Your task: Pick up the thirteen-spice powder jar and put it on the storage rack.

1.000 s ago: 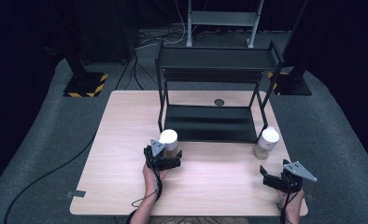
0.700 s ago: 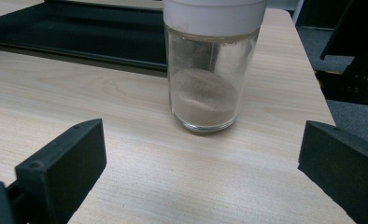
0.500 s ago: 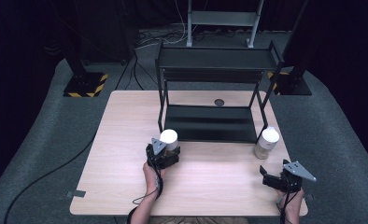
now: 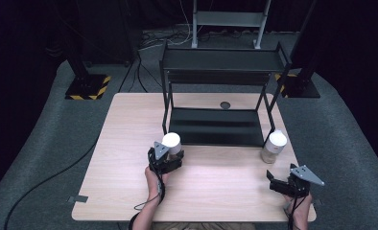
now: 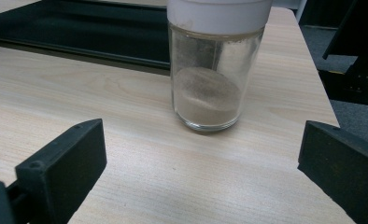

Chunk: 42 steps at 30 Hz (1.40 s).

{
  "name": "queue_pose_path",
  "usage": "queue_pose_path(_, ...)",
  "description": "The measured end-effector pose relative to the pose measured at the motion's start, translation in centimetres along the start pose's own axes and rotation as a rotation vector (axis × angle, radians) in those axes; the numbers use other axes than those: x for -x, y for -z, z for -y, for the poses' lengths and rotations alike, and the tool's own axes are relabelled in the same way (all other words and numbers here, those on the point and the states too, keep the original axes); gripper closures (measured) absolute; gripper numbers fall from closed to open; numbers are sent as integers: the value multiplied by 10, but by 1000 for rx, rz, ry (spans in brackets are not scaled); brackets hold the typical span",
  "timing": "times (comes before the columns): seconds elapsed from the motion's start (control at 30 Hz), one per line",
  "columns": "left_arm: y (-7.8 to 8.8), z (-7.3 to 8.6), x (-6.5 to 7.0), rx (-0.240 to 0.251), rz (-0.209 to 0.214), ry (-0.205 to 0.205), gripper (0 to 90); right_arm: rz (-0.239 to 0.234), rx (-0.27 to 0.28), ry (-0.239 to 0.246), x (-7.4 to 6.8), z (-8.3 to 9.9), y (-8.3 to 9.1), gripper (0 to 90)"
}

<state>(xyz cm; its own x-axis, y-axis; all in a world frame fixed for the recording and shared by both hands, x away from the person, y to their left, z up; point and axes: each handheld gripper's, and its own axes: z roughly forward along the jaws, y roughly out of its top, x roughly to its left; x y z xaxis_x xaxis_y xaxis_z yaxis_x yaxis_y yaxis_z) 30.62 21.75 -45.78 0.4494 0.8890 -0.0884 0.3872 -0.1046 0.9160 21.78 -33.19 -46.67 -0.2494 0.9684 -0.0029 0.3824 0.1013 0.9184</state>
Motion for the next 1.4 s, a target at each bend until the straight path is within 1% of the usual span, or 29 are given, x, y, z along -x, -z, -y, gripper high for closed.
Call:
queue_pose_path(0.1, 6, -3, 0, 6, 8, -13, 298, 1, 4, -2, 0, 1, 0, 0)
queue_pose_path(0.23, 15, -6, -1, 14, 20, -29, 298, 4, 1, 7, -2, 0, 0, 0)
queue_pose_path(0.47, 32, -8, -2, 33, 29, -41, 298, -1, -3, 9, -1, 0, 0, 0)
queue_pose_path(0.6, 38, -13, -3, 34, 31, -53, 298, 2, 0, 10, -1, 0, 0, 0)
queue_pose_path(1.0, 49, -26, -4, 50, 38, -94, 299, -4, 7, 9, 0, 1, 1, 0)
queue_pose_path(1.07, 50, -28, -5, 52, 41, -90, 299, -3, 8, 7, 0, 2, 1, 0)
queue_pose_path(1.3, 52, -37, -8, 54, 55, -106, 299, -5, 8, 8, 0, 1, 1, 0)
queue_pose_path(1.4, 54, -42, -8, 57, 55, -120, 300, -7, 9, 5, 1, 2, 1, 0)
